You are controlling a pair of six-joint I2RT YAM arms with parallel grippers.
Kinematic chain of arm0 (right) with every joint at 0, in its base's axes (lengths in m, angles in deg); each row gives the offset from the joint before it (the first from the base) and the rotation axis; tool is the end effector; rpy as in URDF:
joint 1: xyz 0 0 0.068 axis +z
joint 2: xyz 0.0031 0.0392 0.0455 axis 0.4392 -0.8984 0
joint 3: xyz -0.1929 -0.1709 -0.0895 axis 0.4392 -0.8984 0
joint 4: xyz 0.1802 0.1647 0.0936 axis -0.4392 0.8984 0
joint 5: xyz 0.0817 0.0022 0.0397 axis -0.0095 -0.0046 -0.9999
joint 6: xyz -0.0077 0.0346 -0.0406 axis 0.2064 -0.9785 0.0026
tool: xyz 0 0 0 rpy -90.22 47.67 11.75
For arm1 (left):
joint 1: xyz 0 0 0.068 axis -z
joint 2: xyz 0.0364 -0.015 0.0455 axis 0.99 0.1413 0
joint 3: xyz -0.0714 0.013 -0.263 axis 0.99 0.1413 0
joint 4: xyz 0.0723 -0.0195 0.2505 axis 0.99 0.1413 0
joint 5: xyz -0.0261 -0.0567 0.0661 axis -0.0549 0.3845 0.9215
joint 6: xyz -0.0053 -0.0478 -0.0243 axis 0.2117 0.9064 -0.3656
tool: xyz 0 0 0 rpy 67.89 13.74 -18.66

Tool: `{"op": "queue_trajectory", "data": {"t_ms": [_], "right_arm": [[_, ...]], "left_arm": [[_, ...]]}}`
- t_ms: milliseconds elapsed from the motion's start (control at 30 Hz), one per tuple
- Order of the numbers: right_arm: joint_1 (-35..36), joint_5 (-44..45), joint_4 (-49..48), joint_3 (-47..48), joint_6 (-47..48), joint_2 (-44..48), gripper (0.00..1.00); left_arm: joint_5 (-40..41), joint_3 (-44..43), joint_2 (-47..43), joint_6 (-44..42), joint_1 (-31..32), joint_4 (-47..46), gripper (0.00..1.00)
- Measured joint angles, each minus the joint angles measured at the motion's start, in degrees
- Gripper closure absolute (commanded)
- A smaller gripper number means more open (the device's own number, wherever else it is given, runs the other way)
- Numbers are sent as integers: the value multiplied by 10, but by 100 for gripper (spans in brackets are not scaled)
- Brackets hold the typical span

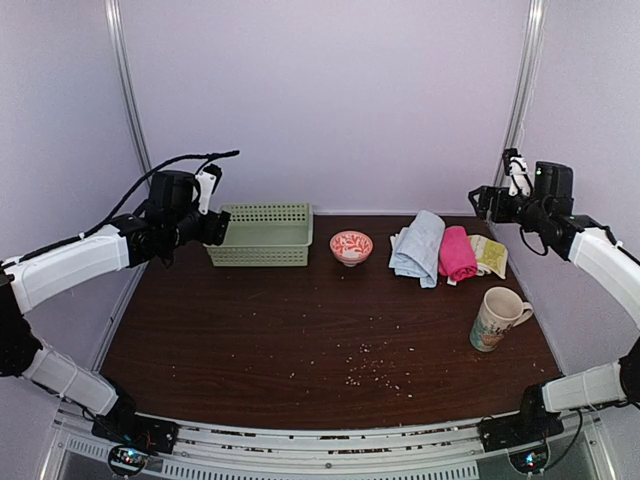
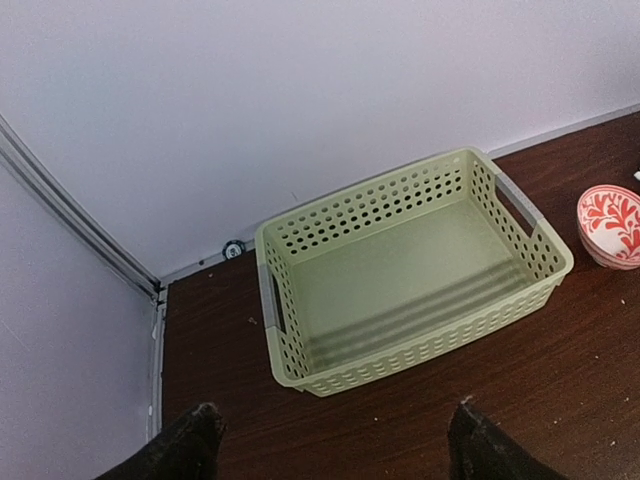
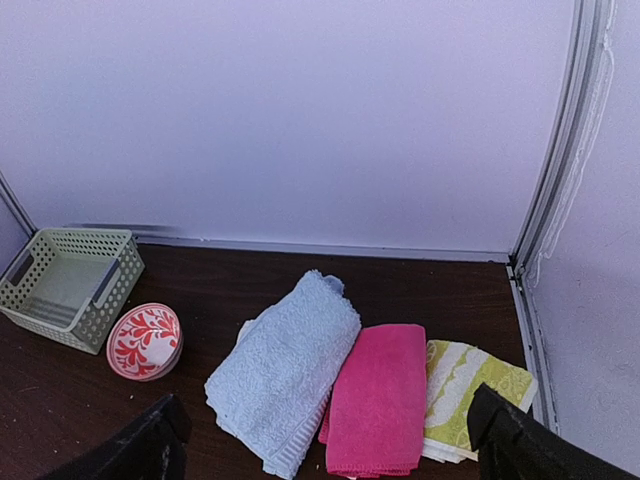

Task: Roll the towels
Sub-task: Pick up the towel from the towel pile.

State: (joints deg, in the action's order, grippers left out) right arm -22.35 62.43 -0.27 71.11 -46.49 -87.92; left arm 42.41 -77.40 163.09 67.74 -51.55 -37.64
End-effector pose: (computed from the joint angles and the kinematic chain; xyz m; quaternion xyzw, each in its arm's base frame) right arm 0.2754 0.0260 0.3483 -0.0703 0.7990 0.1313 0.5826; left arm 0.2781 -0.1467 0.3158 0.1103 0.8272 0.0198 0.5507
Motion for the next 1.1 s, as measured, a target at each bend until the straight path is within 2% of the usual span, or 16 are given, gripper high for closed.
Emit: {"op": "queue_trajectory", "data": {"t_ms": [167, 367, 567, 800, 1100], "right_arm": [[0, -11, 16, -9, 32, -6, 19], [12, -23, 84, 59, 84, -63, 36], [67, -10, 163, 167, 147, -149, 48], [161, 33, 235, 252, 206, -269, 47], [230, 144, 292, 264, 250, -398, 48]], "left_arm": [[-35, 9, -4, 14, 2, 11, 36], [-84, 8, -5, 42, 34, 32, 48], [-156, -15, 29, 70, 85, 40, 47], [-257, -32, 94, 96, 118, 20, 43], [-336, -44, 156, 104, 124, -8, 44]]}}
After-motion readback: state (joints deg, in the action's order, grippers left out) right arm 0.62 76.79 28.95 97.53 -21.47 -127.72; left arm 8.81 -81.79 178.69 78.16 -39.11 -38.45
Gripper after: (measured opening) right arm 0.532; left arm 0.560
